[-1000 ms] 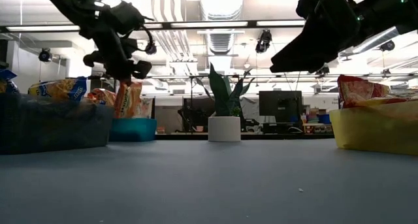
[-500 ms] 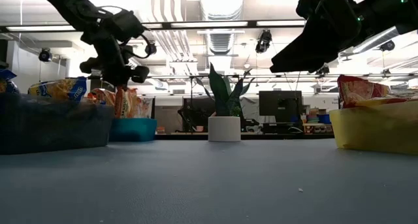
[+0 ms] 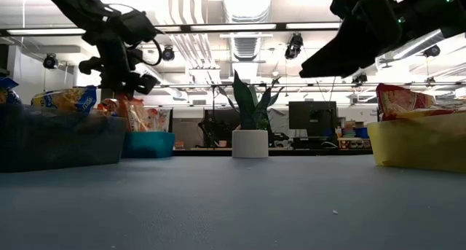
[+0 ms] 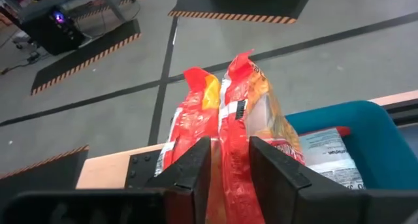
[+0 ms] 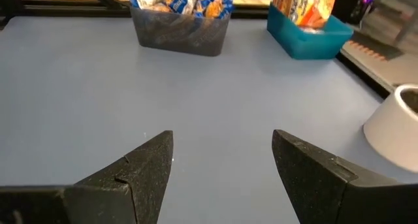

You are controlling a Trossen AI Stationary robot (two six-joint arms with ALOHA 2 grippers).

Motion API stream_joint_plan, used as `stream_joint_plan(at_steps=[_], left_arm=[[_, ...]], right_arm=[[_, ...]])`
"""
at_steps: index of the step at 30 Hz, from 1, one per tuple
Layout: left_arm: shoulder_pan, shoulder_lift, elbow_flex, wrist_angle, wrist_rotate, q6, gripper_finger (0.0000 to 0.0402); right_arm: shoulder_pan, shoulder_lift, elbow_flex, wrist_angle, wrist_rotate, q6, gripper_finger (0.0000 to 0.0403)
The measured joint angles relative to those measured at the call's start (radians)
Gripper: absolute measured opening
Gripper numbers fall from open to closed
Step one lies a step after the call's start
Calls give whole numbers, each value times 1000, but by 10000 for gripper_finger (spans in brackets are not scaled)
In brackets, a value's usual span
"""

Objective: Sort Maruchan noodles
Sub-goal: Put the orange noodle pack into the blue bin, then return to Home Position

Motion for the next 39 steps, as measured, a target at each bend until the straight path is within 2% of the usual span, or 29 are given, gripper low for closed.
stream_joint_plan(at_steps=[11,14,17,23,27,32,35,39], left_arm=[[-69,-148,0,-118,55,-35,134],[-130,-200,0,-160,119,-54,144],[-243,-243,-1,-181,167,-80,146],[-584,-299,-36,-188,139,-44,136],[-816,-338,-114,-172,103,-55,125],[-1086,-394,-265,21,110,-59,104],[-1180,-442,-336,157,93,-25,85],[-1186,-516,-389,265,73,57,55]], right_arm=[[-29,0,1,56,0,-140,249],[-42,0,1,57,-17,-180,249],[-59,0,1,70,-88,-216,249],[-108,0,-18,154,-217,-263,249],[-146,-1,-43,162,-219,-259,249],[-161,-50,-55,158,-219,-251,249],[-161,-117,-65,147,-219,-270,249],[-162,-229,-97,130,-219,-297,249]])
